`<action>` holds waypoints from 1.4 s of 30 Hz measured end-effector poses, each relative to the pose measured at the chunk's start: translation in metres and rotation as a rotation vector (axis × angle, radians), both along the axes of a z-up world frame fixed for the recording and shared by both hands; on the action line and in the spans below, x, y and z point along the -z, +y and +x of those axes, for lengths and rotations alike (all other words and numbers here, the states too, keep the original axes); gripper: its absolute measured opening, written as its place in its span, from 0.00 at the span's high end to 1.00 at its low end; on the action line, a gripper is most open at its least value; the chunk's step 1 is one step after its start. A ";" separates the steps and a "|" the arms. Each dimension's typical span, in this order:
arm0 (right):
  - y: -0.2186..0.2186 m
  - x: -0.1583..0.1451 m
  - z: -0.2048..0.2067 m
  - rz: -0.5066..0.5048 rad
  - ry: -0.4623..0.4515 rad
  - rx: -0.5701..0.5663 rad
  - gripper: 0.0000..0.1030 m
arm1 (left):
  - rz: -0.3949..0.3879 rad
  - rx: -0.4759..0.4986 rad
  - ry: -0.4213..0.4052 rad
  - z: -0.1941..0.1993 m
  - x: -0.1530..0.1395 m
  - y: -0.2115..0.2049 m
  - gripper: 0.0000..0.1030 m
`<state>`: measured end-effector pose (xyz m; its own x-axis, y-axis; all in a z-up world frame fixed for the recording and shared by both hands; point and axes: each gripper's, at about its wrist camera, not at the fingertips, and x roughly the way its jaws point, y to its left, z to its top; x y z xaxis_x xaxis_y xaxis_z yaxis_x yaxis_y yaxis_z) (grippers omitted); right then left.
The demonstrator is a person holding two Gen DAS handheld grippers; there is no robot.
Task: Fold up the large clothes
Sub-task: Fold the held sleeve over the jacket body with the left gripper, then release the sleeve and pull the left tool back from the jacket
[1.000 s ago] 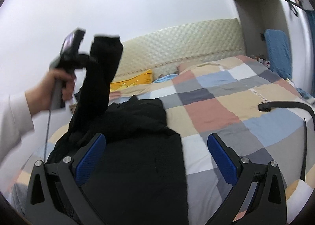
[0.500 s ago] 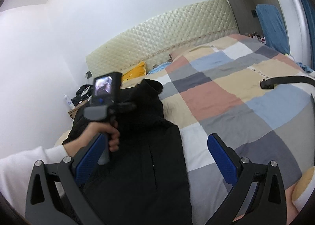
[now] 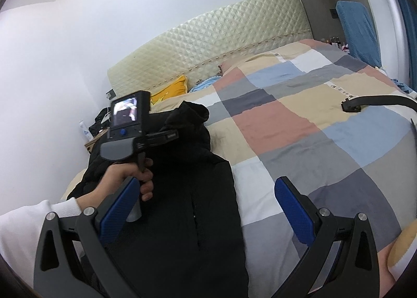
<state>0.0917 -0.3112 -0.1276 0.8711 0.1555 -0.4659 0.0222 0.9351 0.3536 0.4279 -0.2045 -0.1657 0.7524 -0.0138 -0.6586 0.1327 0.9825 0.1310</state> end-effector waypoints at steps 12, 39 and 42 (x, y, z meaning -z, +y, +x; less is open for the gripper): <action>0.005 -0.005 -0.005 -0.047 -0.016 -0.002 0.00 | -0.086 0.013 -0.072 -0.067 -0.089 0.066 0.12; 0.040 -0.041 -0.043 -0.127 -0.147 -0.076 0.00 | -0.210 0.058 -0.220 -0.263 -0.283 0.194 0.12; 0.047 -0.045 -0.054 -0.132 -0.156 -0.097 0.00 | -0.224 0.037 -0.202 -0.279 -0.275 0.207 0.12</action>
<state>0.0382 -0.2642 -0.0828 0.9180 0.1885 -0.3488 -0.1152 0.9686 0.2201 0.1486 0.0029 0.1093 0.8643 -0.1716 -0.4728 0.1623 0.9849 -0.0608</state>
